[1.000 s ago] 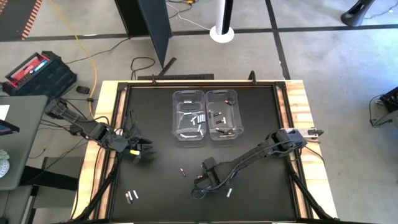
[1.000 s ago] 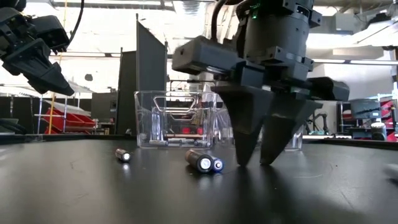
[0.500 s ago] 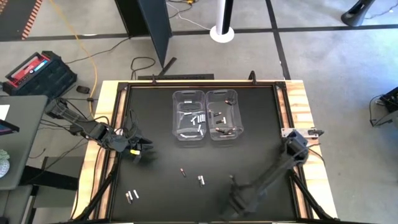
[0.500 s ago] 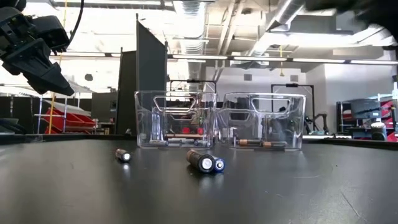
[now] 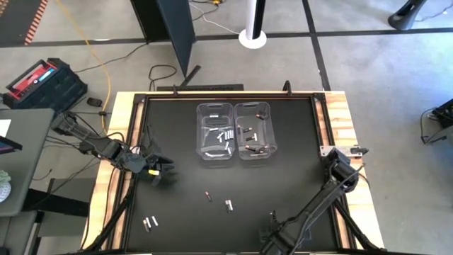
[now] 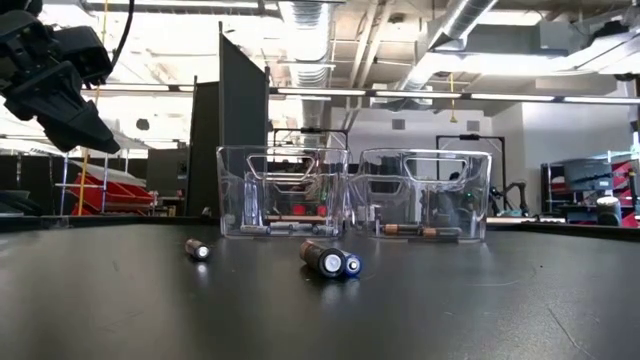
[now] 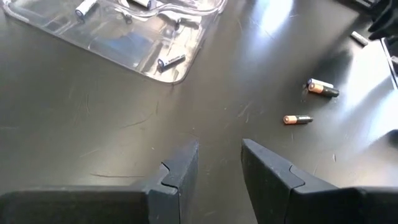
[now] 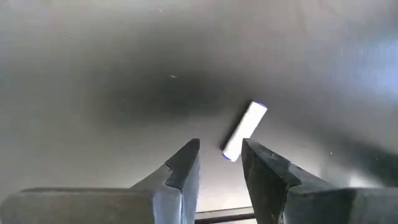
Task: Sort batteries
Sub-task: Put the white battery into the left transparent bin
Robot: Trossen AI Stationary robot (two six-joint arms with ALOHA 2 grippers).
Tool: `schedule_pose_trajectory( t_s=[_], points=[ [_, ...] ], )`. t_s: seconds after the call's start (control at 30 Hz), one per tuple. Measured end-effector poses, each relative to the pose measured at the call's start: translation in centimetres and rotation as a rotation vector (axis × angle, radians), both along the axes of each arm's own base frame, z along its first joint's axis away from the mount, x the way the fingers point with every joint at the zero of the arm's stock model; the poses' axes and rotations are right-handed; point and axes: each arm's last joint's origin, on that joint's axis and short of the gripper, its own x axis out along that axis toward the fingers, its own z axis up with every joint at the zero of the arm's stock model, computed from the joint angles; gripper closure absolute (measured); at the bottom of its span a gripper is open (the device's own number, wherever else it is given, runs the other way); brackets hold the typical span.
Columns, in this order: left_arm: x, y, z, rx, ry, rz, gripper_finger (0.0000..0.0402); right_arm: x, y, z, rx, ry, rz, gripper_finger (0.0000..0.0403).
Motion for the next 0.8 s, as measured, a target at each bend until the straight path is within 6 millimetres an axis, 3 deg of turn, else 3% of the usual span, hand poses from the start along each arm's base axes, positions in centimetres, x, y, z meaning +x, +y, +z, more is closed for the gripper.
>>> schedule_pose_trajectory(
  t_s=[0.13,0.27,0.5,0.6,0.8],
  points=[
    [0.0,0.0,0.0,-0.023,-0.003,0.014,0.0284,-1.1,0.4,-1.3,0.023,0.039,0.014,0.0264],
    [0.0,0.0,0.0,-0.042,-0.006,0.026,0.0284,-1.8,1.1,-1.4,0.053,0.075,0.018,0.0264],
    [0.0,0.0,0.0,-0.043,-0.006,0.027,0.0284,-2.3,1.6,1.6,0.003,0.11,0.042,0.0264],
    [0.0,0.0,0.0,-0.041,-0.006,0.027,0.0284,-3.6,2.1,2.7,0.03,0.212,0.051,0.0269],
    [0.0,0.1,0.1,-0.002,-0.02,0.053,0.0284,-5.6,3.6,0.1,0.149,0.284,0.095,0.0323]
  ],
)
